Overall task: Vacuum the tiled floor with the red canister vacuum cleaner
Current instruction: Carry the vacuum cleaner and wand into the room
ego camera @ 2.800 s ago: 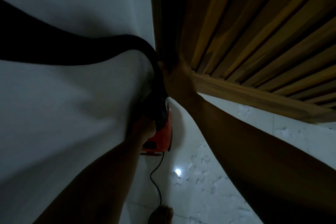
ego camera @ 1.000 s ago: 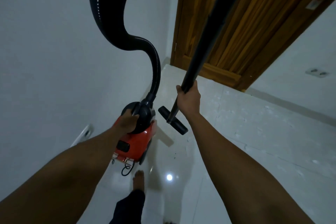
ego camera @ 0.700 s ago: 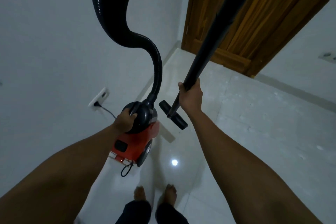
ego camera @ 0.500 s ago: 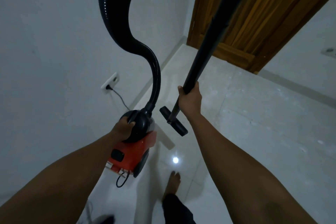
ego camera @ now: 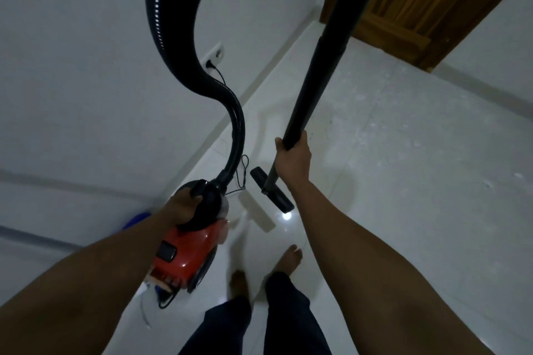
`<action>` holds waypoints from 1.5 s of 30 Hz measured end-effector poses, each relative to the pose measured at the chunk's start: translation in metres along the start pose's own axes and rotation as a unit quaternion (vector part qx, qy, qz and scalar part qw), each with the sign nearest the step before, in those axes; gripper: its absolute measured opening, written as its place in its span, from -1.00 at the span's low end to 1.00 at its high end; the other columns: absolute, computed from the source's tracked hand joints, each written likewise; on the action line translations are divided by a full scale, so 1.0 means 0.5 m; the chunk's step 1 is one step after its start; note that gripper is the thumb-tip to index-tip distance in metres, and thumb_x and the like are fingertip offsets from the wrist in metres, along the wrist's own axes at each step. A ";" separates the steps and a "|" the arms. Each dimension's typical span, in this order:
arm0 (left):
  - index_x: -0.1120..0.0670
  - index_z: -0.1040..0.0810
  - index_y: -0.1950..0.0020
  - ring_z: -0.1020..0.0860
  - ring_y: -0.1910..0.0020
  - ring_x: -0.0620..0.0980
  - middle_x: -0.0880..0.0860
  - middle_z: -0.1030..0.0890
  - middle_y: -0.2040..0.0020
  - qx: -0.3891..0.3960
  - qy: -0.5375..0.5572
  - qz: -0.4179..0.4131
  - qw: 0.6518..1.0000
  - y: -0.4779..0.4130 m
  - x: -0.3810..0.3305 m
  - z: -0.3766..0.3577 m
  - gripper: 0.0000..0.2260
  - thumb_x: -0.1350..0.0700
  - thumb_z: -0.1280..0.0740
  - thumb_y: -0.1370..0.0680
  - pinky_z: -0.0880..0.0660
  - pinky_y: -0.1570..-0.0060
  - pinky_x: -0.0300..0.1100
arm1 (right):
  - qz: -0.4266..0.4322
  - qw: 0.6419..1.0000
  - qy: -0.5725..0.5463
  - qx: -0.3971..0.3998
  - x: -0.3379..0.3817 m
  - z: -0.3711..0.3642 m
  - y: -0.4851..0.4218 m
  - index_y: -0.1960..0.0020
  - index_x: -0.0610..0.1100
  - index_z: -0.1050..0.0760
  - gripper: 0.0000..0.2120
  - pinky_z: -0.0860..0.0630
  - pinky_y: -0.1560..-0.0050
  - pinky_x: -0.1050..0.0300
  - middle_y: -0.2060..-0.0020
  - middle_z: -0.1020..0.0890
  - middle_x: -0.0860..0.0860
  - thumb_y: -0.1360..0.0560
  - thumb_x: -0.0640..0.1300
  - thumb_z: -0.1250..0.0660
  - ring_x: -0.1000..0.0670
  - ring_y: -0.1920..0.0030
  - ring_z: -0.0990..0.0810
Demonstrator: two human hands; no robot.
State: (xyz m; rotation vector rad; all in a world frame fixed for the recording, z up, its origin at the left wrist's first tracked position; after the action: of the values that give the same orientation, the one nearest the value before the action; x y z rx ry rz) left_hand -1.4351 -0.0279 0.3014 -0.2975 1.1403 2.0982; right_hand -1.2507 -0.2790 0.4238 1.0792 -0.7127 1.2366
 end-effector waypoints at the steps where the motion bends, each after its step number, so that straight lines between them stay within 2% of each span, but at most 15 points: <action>1: 0.23 -0.49 -0.31 -0.50 -0.23 0.15 0.21 -0.55 -0.21 0.008 -0.007 0.004 1.000 0.004 0.010 -0.012 -0.73 0.26 -0.26 -0.61 -0.41 -0.19 -0.20 | -0.008 1.000 0.003 -0.001 -0.010 0.004 0.007 -0.34 -0.10 -0.35 -0.63 -0.48 0.06 0.14 0.03 -0.53 0.06 -0.58 -0.08 -0.32 0.01 0.05 -0.55; 4: 0.20 -0.52 -0.32 -0.55 -0.23 0.19 0.22 -0.60 -0.23 0.020 -0.041 0.010 0.999 -0.006 0.023 -0.059 -0.72 0.18 -0.22 -0.64 -0.42 -0.28 0.02 | -0.028 1.000 0.008 -0.004 -0.051 0.029 0.005 -0.36 -0.09 -0.35 -0.62 -0.46 0.09 0.15 0.01 -0.54 0.04 -0.58 -0.09 -0.32 0.00 0.06 -0.56; 7: 0.15 -0.45 -0.40 -0.54 -0.22 0.18 0.20 -0.58 -0.26 0.027 -0.059 0.003 0.998 -0.010 -0.013 -0.112 -0.68 0.08 -0.17 -0.68 -0.42 -0.26 0.00 | -0.039 0.999 0.015 -0.015 -0.091 0.064 -0.018 -0.34 -0.10 -0.36 -0.63 -0.47 0.09 0.15 -0.04 -0.58 -0.02 -0.58 -0.09 -0.33 -0.04 0.02 -0.59; 10: 0.15 -0.35 -0.48 -0.50 -0.28 0.21 0.20 -0.53 -0.32 0.037 -0.077 0.012 0.996 -0.044 -0.042 -0.179 -0.61 0.01 -0.15 -0.70 -0.38 -0.29 -0.01 | -0.041 0.999 0.024 -0.022 -0.138 0.096 -0.061 -0.37 -0.12 -0.35 -0.60 -0.47 0.08 0.17 -0.08 -0.59 -0.04 -0.58 -0.09 -0.33 0.02 0.07 -0.55; 12: 0.15 -0.35 -0.47 -0.53 -0.23 0.22 0.22 -0.55 -0.30 0.033 -0.066 0.009 0.997 -0.089 -0.056 -0.228 -0.59 -0.03 -0.16 -0.68 -0.42 -0.27 0.02 | -0.043 0.998 0.028 -0.031 -0.177 0.120 -0.101 -0.38 -0.13 -0.34 -0.60 -0.45 0.11 0.19 -0.06 -0.59 -0.03 -0.58 -0.09 -0.33 0.04 0.11 -0.54; 15: 0.20 -0.38 -0.43 -0.54 -0.18 0.24 0.27 -0.57 -0.24 0.028 -0.047 0.004 0.999 -0.166 -0.078 -0.298 -0.61 0.01 -0.21 -0.67 -0.41 -0.15 -0.04 | -0.043 0.998 0.032 -0.042 -0.231 0.140 -0.160 -0.38 -0.14 -0.34 -0.60 -0.42 0.15 0.27 0.00 -0.54 0.02 -0.58 -0.11 -0.33 0.04 0.12 -0.53; 17: 0.21 -0.40 -0.37 -0.54 -0.08 0.20 0.27 -0.58 -0.16 0.025 -0.034 0.017 0.999 -0.217 -0.084 -0.347 -0.65 0.04 -0.23 -0.67 -0.38 -0.03 -0.08 | -0.041 0.998 0.035 -0.042 -0.278 0.137 -0.203 -0.38 -0.14 -0.34 -0.59 -0.37 0.22 0.40 0.00 -0.52 0.03 -0.58 -0.12 -0.33 0.08 0.14 -0.50; 20: 0.18 -0.41 -0.33 -0.55 -0.03 0.18 0.20 -0.57 -0.02 0.020 -0.011 0.036 0.999 -0.304 -0.080 -0.423 -0.69 0.02 -0.23 -0.67 -0.42 -0.02 -0.03 | -0.045 0.997 0.044 -0.039 -0.356 0.123 -0.275 -0.37 -0.16 -0.35 -0.60 -0.37 0.38 0.50 0.04 -0.52 0.02 -0.58 -0.15 -0.33 0.19 0.26 -0.45; 25: 0.21 -0.37 -0.41 -0.50 -0.07 0.14 0.23 -0.56 -0.14 0.001 0.034 0.064 0.997 -0.446 -0.056 -0.511 -0.66 0.08 -0.20 -0.69 -0.34 0.00 -0.08 | -0.044 0.998 0.042 -0.023 -0.454 0.086 -0.376 -0.32 -0.18 -0.37 -0.67 -0.37 0.46 0.53 0.15 -0.51 0.01 -0.58 -0.21 -0.32 0.27 0.40 -0.48; 29: 0.23 -0.34 -0.44 -0.43 -0.01 0.01 0.15 -0.51 -0.08 0.000 0.041 0.055 0.998 -0.544 -0.041 -0.560 -0.65 0.11 -0.19 -0.69 -0.33 0.02 -0.12 | -0.018 0.998 0.061 -0.017 -0.505 0.036 -0.449 -0.28 -0.14 -0.39 -0.69 -0.35 0.35 0.49 0.07 -0.56 0.02 -0.57 -0.17 -0.34 0.13 0.21 -0.51; 33: 0.21 -0.35 -0.42 -0.47 0.11 -0.06 0.09 -0.52 -0.02 -0.002 0.010 0.020 1.000 -0.628 -0.034 -0.591 -0.66 0.08 -0.18 -0.70 -0.32 0.27 -0.32 | -0.001 0.997 0.075 -0.005 -0.542 -0.009 -0.497 -0.23 -0.11 -0.39 -0.73 -0.39 0.32 0.43 0.08 -0.56 0.00 -0.56 -0.14 -0.34 0.19 0.27 -0.49; 36: 0.22 -0.37 -0.38 -0.44 0.24 -0.14 0.09 -0.52 0.04 -0.004 -0.006 0.010 1.000 -0.671 -0.036 -0.607 -0.70 0.10 -0.17 -0.70 -0.29 0.32 -0.36 | 0.008 0.997 0.076 0.002 -0.566 -0.035 -0.515 -0.24 -0.11 -0.39 -0.72 -0.38 0.31 0.45 0.06 -0.56 -0.02 -0.56 -0.13 -0.34 0.18 0.27 -0.48; 40: 0.23 -0.39 -0.34 -0.43 0.27 -0.16 0.06 -0.51 0.12 -0.004 -0.018 0.010 1.000 -0.722 -0.023 -0.630 -0.71 0.08 -0.17 -0.70 -0.30 0.34 -0.33 | -0.004 0.999 0.052 -0.006 -0.592 -0.051 -0.535 -0.30 -0.10 -0.37 -0.66 -0.36 0.30 0.47 0.07 -0.56 0.04 -0.56 -0.11 -0.35 0.10 0.16 -0.55; 42: 0.23 -0.39 -0.35 -0.43 0.27 -0.18 0.05 -0.50 0.12 -0.009 -0.016 0.011 1.000 -0.740 -0.018 -0.637 -0.70 0.09 -0.17 -0.70 -0.29 0.34 -0.36 | 0.002 0.999 0.042 -0.004 -0.593 -0.055 -0.540 -0.30 -0.09 -0.37 -0.67 -0.40 0.34 0.49 0.09 -0.56 0.06 -0.57 -0.12 -0.35 0.15 0.20 -0.57; 45: 0.24 -0.37 -0.39 -0.39 0.26 -0.22 0.06 -0.49 0.04 -0.007 -0.023 0.012 1.000 -0.764 -0.012 -0.653 -0.69 0.11 -0.18 -0.70 -0.28 0.34 -0.39 | 0.011 0.999 0.035 0.001 -0.596 -0.067 -0.549 -0.27 -0.07 -0.38 -0.70 -0.38 0.37 0.56 0.08 -0.55 0.06 -0.57 -0.12 -0.34 0.27 0.27 -0.49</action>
State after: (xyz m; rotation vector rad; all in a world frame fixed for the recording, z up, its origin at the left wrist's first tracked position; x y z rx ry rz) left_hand -1.2110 -0.1589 -0.1290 -0.2424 1.1064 2.1240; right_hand -1.0564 -0.3556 0.0751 1.0273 -0.6704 1.2881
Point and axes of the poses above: each hand's wrist, its own y-axis away from the middle knuckle, its own z-axis out of the back of the hand, x = y × z, the point moved 8 cm from there along -y, towards the middle knuckle
